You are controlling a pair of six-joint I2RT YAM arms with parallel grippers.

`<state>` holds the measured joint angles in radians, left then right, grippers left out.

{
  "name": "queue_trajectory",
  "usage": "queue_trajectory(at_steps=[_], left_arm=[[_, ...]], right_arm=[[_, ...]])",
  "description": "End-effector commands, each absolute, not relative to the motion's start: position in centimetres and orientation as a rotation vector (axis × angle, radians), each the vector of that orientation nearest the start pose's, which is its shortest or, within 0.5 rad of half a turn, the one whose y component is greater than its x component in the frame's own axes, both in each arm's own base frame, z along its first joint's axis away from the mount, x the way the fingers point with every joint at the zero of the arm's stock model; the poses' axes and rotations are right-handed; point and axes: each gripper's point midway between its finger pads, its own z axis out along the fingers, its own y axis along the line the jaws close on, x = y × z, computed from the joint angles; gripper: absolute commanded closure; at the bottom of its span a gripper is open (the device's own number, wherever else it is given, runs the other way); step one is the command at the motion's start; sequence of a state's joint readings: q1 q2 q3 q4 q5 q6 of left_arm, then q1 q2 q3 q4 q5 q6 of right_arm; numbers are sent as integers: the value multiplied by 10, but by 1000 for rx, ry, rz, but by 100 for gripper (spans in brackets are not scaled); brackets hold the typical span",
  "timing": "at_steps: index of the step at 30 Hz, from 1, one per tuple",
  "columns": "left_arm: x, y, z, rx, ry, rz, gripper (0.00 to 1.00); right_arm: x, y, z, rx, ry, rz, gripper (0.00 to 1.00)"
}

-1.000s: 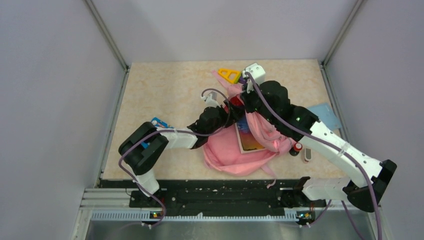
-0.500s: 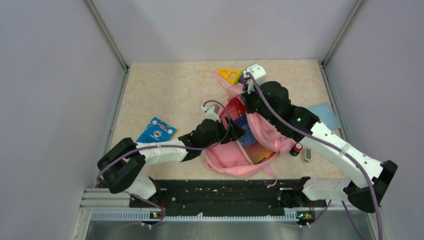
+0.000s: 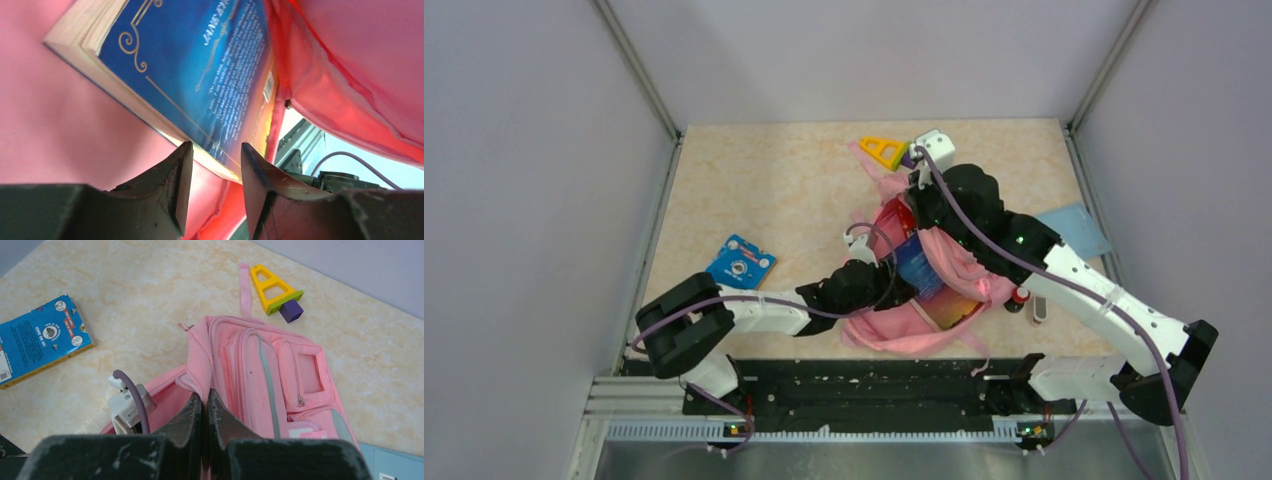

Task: Pack the student bag
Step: Place the book in the student bag.

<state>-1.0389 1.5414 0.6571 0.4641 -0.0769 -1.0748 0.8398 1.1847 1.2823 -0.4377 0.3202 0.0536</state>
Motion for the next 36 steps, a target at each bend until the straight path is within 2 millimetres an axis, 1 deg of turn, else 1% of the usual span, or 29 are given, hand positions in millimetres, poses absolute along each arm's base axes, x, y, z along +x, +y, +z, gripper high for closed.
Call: queue_trajectory(at_steps=[1, 6, 9, 11, 14, 16, 25, 28, 30, 31, 32, 34, 36], left_arm=[[215, -403, 131, -153, 2087, -1333, 59], [226, -413, 132, -146, 2065, -1310, 64], [233, -414, 135, -173, 2027, -1319, 75], [241, -414, 135, -204, 1991, -1309, 79], [254, -414, 146, -246, 1902, -1335, 92], [264, -415, 150, -255, 1875, -1320, 100], [306, -428, 171, -275, 1759, -1276, 100], [314, -433, 177, -253, 1728, -1284, 100], [317, -428, 176, -247, 1724, -1273, 100], [318, -423, 175, -242, 1726, -1269, 99], [320, -417, 175, -240, 1727, -1259, 93], [322, -401, 175, -233, 1730, -1224, 76], [322, -384, 184, -204, 1725, -1188, 59]], right_arm=[[296, 240, 380, -399, 1663, 375, 100], [297, 242, 380, -403, 1663, 373, 100], [298, 244, 379, -407, 1663, 375, 100], [299, 246, 378, -411, 1664, 379, 100], [299, 249, 376, -418, 1668, 384, 100], [300, 250, 376, -421, 1669, 388, 100], [300, 251, 371, -423, 1679, 388, 100], [300, 251, 371, -424, 1681, 387, 100], [300, 250, 370, -424, 1683, 382, 100], [299, 249, 371, -424, 1682, 382, 100], [299, 248, 370, -423, 1683, 379, 100], [299, 247, 371, -422, 1682, 377, 100], [298, 246, 371, -422, 1680, 374, 100]])
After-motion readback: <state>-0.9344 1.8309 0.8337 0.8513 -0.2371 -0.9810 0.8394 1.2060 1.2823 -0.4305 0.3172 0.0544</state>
